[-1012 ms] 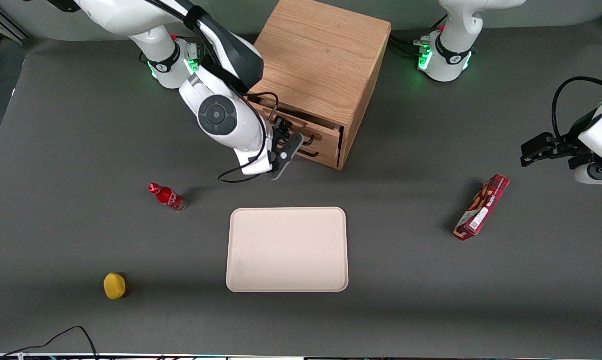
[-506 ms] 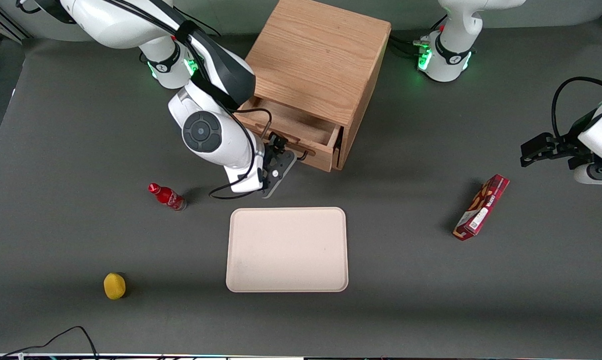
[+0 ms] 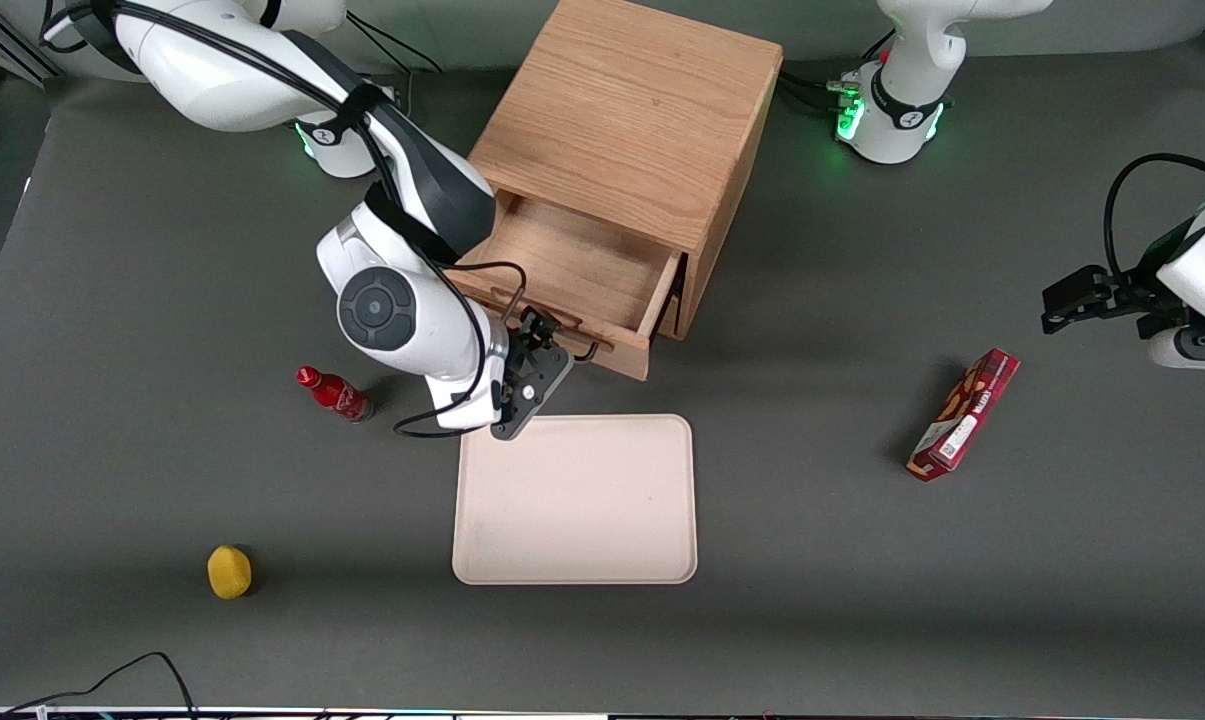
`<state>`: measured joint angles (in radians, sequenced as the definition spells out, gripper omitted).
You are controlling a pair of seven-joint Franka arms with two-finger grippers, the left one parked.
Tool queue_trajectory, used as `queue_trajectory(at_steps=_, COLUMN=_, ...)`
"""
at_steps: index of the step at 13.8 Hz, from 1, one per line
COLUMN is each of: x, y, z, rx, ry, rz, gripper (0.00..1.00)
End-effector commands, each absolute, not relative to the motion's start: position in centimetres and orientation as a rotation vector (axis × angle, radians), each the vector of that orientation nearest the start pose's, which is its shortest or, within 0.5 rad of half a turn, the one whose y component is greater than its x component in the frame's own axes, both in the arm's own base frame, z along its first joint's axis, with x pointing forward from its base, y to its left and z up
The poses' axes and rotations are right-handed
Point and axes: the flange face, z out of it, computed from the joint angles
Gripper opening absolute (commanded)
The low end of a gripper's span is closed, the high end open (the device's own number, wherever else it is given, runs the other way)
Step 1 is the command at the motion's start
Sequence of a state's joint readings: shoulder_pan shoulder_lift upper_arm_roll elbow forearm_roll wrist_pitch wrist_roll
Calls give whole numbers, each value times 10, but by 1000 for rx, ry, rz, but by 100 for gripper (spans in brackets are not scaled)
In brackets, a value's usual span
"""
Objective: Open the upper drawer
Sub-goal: 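Pull the upper drawer handle outward with the right gripper, away from the cabinet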
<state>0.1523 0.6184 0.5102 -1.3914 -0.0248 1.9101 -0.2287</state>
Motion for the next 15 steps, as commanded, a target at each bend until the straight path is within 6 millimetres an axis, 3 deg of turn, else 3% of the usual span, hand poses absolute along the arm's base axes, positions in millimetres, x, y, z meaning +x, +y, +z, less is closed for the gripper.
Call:
queue_trajectory(at_steps=1, x=632, y=361, z=381, rx=-2657, ry=-1167, rz=108, gripper=100)
queue_trajectory(at_steps=15, x=702, y=300, z=396, rx=-2628, ry=-1273, rz=-80, gripper=100)
